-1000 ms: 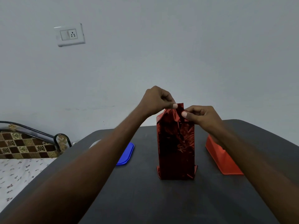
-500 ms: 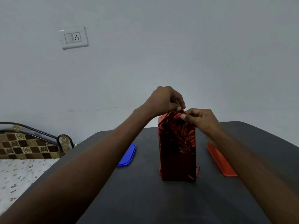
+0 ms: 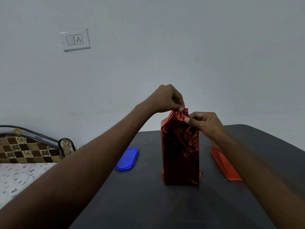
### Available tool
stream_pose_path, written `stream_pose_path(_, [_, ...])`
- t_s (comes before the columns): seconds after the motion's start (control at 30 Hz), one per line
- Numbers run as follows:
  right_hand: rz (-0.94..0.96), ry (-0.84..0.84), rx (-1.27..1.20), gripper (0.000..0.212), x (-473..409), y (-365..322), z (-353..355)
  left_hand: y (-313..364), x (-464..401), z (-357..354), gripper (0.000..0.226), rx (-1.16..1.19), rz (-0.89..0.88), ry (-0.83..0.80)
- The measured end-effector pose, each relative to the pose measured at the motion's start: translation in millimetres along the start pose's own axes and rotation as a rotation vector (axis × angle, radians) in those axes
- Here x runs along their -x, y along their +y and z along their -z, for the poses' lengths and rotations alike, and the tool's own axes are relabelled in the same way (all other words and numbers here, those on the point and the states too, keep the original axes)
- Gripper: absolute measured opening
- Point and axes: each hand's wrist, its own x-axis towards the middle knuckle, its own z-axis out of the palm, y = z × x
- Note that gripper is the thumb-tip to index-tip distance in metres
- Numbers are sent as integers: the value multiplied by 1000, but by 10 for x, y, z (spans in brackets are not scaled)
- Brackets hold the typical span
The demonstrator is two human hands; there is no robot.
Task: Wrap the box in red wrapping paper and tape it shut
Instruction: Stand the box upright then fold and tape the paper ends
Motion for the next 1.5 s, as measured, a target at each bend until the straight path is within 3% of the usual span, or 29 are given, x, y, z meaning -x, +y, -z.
stream_pose_path(0.57, [-21, -9, -5, 11, 13, -8, 7, -2, 33, -29, 13, -40, -105, -1])
stream_pose_path(0.97, [-3, -9, 29, 9, 35, -26, 9, -45, -27, -51, 5, -23, -75, -36])
stream_pose_path(1.2, [18, 32, 107, 39, 43, 10, 45, -125, -93, -39, 8, -14, -26, -77])
stream_pose_path(1.5, [96, 54, 223, 27, -29, 93, 86, -193, -254, -172, 7, -56, 14, -157])
